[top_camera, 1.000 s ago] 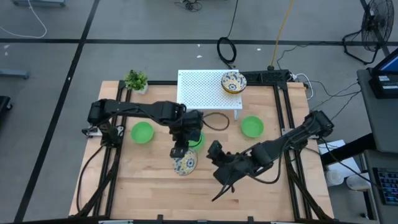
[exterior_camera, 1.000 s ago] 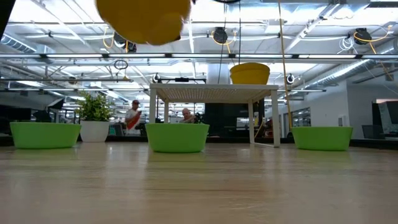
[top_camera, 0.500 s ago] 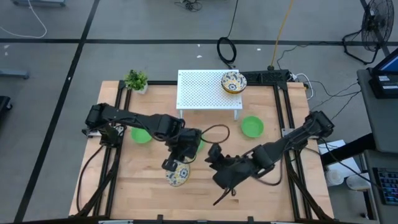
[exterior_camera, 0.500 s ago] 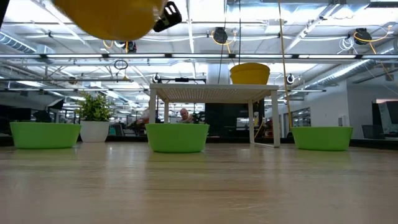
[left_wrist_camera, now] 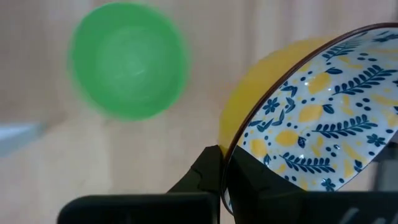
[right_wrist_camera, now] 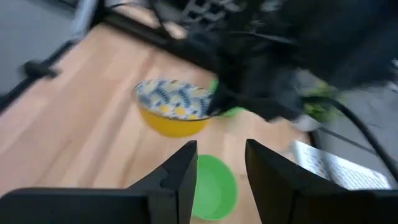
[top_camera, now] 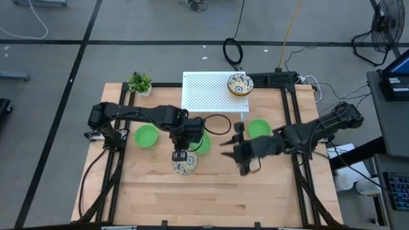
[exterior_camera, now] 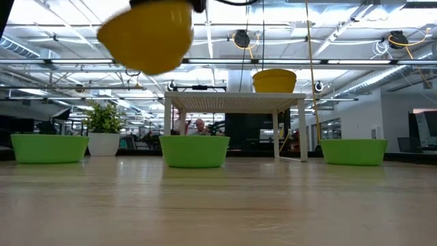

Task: Pick & Place Mini bowls
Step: Stack the blue and yellow patterned bowl on top of the blue and yellow patterned bowls on the shelf

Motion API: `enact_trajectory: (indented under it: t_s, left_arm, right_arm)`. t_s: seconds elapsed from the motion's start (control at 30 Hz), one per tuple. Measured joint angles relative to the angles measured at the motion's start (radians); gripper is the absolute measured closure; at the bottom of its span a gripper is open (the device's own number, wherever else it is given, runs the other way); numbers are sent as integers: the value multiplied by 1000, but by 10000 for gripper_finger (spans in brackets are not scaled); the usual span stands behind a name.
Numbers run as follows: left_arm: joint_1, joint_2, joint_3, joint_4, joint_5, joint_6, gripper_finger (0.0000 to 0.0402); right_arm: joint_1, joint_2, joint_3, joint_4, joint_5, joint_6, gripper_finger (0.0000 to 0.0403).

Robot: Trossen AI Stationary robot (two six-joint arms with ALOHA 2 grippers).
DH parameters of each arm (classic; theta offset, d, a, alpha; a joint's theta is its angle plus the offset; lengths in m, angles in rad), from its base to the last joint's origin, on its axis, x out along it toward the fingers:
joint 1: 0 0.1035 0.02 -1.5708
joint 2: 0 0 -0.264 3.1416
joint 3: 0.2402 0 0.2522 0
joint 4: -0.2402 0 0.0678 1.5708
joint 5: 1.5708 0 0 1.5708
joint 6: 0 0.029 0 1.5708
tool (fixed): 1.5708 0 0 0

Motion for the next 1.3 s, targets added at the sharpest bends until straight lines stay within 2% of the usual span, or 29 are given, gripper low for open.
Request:
enact_trajectory:
  t_s: [0.13, 0.2, 0.3, 0.5, 0.6, 0.73, 0.9, 1.1, 1.3]
  left_arm:
    - [13, 0, 0, -72, -106, -15, 393]
    - [22, 0, 0, -79, -125, -16, 393]
    - [36, -1, 0, -72, -136, -56, 393]
    - [59, -1, 0, -72, -138, -107, 393]
    - [71, -1, 0, -71, -94, -108, 393]
    - [90, 3, 0, -64, -53, -110, 393]
    - [94, 0, 0, 38, -105, -7, 393]
    - [85, -54, 0, 356, -88, 97, 393]
    - [85, -110, 0, 457, -74, 133, 393]
  right_arm:
    - [-83, -67, -121, 94, -7, 7, 281]
    - [-116, -82, -182, 100, -46, -52, 280]
    - [-145, -86, -295, 203, -64, -125, 281]
    - [-155, -86, -522, 561, -61, -365, 284]
    - [-137, -88, -606, 759, -60, -493, 284]
    - [-114, -38, -633, 919, -33, -616, 283]
    - [-103, 49, -634, 1006, 41, -681, 275]
    - [-98, 76, -634, 997, 193, -571, 275]
    - [-68, 64, -634, 983, 342, -483, 282]
